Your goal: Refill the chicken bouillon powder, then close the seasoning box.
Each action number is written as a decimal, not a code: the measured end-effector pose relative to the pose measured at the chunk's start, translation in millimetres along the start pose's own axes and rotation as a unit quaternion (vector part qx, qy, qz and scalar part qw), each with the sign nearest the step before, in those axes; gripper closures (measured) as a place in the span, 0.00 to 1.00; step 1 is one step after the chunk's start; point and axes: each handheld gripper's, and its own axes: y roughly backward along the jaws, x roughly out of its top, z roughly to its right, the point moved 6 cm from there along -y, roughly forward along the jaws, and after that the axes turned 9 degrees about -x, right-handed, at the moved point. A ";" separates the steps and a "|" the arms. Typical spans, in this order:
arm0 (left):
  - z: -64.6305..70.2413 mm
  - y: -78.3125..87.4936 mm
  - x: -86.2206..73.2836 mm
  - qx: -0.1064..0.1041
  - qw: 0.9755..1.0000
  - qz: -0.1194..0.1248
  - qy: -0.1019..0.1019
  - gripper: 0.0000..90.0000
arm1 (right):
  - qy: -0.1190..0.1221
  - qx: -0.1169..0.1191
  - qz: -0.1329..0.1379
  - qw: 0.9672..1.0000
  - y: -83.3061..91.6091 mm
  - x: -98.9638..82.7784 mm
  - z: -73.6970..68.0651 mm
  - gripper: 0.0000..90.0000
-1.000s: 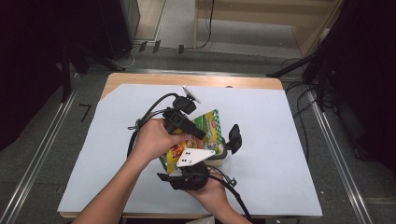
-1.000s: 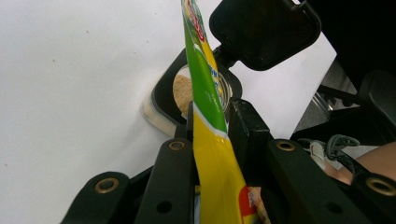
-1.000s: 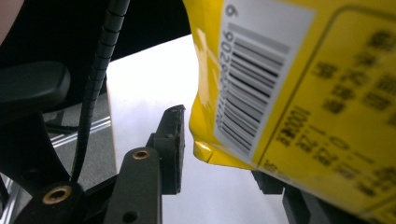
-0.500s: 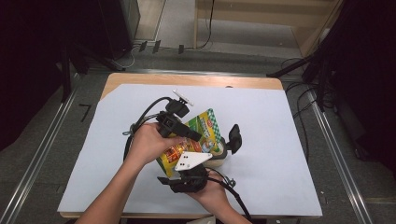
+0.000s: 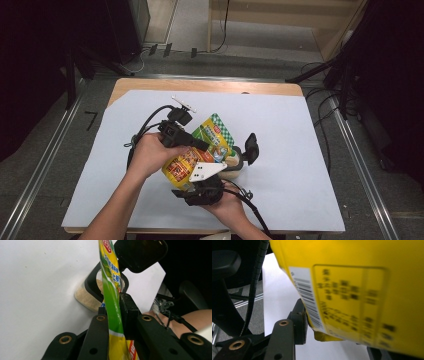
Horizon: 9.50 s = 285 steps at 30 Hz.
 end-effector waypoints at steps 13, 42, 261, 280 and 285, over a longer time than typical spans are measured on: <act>-4.7 18.4 -6.8 -0.050 0.998 0.023 0.012 0.98 | 0.002 -0.009 -0.007 1.000 -2.9 -4.9 2.1 0.60; -22.0 56.7 -16.6 -0.049 0.996 0.072 0.017 1.00 | -0.055 -0.045 0.007 0.997 6.6 -2.1 28.6 0.53; -107.3 134.2 -59.5 0.090 0.974 0.200 0.048 0.49 | -0.165 -0.141 -0.036 0.975 144.9 -15.0 163.6 1.00; -108.3 134.1 -60.2 0.090 0.975 0.198 0.049 0.49 | -0.154 -0.126 -0.016 0.980 148.7 -0.7 152.1 1.00; -108.7 134.2 -60.3 0.090 0.975 0.199 0.050 0.49 | -0.159 -0.113 -0.011 0.981 145.7 0.5 149.1 1.00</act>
